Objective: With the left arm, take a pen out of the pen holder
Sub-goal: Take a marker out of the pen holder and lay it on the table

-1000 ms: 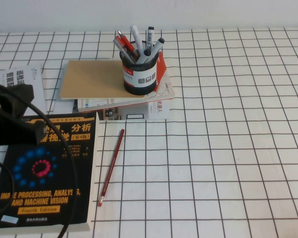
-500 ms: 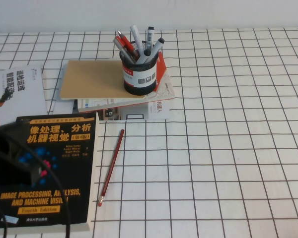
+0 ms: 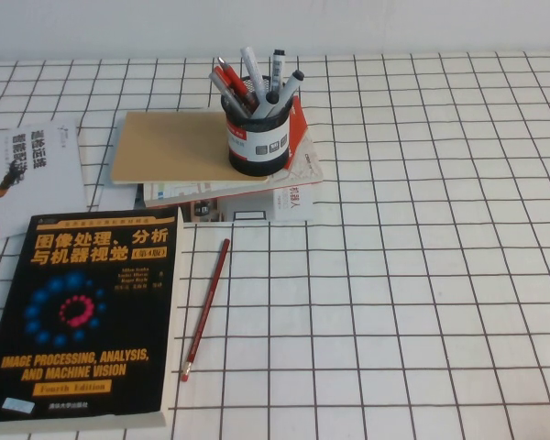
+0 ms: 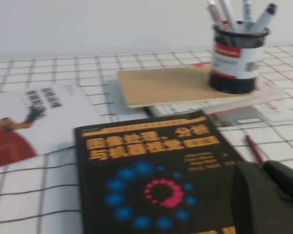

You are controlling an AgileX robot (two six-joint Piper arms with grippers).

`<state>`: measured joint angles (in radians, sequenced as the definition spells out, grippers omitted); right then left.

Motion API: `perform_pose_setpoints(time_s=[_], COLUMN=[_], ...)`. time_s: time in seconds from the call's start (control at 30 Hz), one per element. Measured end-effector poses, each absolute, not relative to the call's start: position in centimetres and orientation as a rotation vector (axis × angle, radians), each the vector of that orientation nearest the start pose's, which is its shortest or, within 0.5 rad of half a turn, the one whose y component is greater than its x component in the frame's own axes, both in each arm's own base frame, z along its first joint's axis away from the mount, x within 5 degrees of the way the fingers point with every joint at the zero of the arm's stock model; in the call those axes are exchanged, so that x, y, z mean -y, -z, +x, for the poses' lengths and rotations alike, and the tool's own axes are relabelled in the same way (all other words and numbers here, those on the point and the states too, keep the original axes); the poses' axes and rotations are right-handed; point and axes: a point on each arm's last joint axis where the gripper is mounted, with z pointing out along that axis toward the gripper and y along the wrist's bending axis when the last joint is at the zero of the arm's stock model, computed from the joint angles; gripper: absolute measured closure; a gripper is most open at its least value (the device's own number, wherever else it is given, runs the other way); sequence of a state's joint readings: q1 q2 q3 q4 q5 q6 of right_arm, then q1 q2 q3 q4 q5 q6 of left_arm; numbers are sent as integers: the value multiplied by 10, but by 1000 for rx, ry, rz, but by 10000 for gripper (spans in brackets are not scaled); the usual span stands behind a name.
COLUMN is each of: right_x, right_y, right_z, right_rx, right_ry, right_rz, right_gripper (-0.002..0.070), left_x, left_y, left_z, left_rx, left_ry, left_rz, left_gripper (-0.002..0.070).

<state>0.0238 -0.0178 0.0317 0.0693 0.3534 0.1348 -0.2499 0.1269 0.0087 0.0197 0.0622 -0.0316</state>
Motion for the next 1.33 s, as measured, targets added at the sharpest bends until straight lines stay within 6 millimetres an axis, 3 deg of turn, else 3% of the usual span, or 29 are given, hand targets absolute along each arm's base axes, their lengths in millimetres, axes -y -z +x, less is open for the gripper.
perform_pose_setpoints(time_s=[0.17,0.37,0.63,1.33], right_x=[-3,-3,-3,-3], right_y=[-172,-172,-172,-172], right_z=[53,53,53,53], right_rx=[-1848,-1848,-1848,-1848], right_ry=[-178,-178,-178,-178], right_rz=[146,146,146,146], right_gripper=[693,693,693,692], left_x=[7,4,4,5], left_y=[-192,-184,-172,-171], left_z=[57,56,53,52], left_rx=[-1651,-1728,-1868,-1869], left_ry=[97,18,28,23], left_rz=[94,111,108,158], left_gripper=[676,676,676,676])
